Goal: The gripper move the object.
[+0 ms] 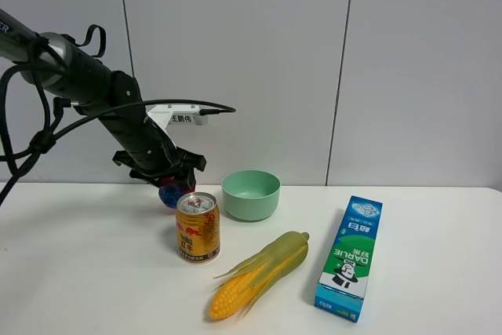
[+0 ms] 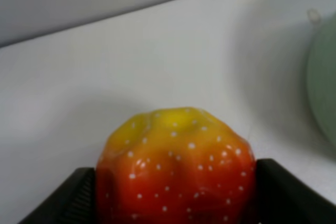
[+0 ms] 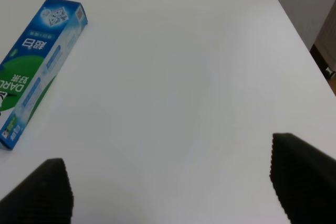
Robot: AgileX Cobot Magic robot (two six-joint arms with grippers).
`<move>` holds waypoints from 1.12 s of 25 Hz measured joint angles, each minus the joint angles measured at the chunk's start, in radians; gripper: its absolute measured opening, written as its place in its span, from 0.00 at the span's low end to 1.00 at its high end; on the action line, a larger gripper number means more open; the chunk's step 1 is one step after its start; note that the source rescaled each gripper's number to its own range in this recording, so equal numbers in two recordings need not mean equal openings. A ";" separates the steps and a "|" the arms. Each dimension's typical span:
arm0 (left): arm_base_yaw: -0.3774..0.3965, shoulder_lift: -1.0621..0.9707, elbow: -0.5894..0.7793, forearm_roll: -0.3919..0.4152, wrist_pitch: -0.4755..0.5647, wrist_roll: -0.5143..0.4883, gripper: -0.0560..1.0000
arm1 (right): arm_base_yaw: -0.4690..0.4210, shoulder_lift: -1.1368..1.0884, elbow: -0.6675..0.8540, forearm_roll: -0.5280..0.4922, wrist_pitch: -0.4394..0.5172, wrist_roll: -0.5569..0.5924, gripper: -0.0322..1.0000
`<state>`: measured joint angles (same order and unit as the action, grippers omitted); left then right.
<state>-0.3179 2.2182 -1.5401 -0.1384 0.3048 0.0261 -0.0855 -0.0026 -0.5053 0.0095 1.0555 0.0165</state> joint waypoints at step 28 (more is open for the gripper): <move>0.000 0.017 0.000 -0.015 -0.019 0.000 0.92 | 0.000 0.000 0.000 0.000 0.000 0.000 1.00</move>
<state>-0.3179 2.2351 -1.5401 -0.1538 0.2862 0.0261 -0.0855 -0.0026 -0.5053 0.0095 1.0555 0.0165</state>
